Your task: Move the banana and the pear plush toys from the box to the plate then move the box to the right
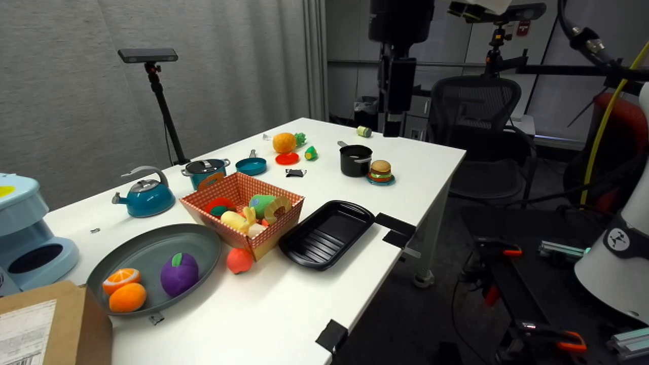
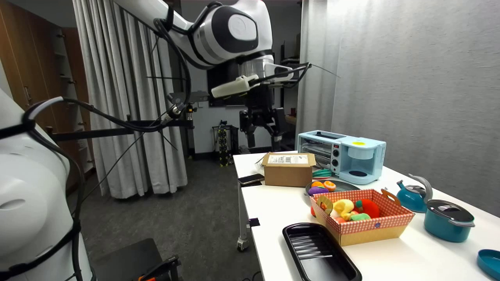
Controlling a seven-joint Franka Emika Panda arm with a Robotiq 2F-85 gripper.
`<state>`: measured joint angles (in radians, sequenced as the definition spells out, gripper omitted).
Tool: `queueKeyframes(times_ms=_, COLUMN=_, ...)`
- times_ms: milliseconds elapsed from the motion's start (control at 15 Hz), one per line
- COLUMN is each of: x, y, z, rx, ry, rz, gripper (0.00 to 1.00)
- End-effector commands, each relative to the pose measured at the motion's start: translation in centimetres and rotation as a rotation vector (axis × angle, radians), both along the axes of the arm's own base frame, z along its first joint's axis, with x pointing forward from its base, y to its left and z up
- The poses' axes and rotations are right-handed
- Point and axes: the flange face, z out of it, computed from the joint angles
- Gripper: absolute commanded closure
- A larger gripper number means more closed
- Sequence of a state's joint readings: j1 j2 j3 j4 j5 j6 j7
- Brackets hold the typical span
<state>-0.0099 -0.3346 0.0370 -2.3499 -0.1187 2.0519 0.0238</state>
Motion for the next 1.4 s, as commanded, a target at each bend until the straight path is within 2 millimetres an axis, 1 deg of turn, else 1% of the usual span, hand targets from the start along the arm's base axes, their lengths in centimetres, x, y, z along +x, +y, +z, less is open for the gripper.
queueKeyframes(times_ms=0, x=3.2, y=-0.8, z=-0.8, rx=-0.006, ry=-0.047, rz=-0.017, gripper=0.0)
queueKeyframes(times_ms=267, x=6.6, y=-1.8, z=-1.7, rx=0.001, ry=-0.098, rz=-0.055, gripper=0.0)
queueKeyframes(times_ms=533, x=10.1, y=-2.6, z=-2.1, rx=0.013, ry=-0.096, rz=-0.093, gripper=0.0)
queueKeyframes(times_ms=800, x=13.7, y=-2.3, z=-2.5, rx=0.005, ry=-0.087, rz=-0.084, gripper=0.0)
queueKeyframes(times_ms=933, x=15.4, y=-1.8, z=-3.1, rx=0.004, ry=-0.089, rz=-0.077, gripper=0.0)
queueKeyframes(times_ms=1133, x=18.0, y=-1.5, z=-4.5, rx=0.003, ry=-0.089, rz=-0.071, gripper=0.0)
queueKeyframes(times_ms=1333, x=19.9, y=-1.4, z=-6.2, rx=0.009, ry=-0.082, rz=-0.067, gripper=0.0)
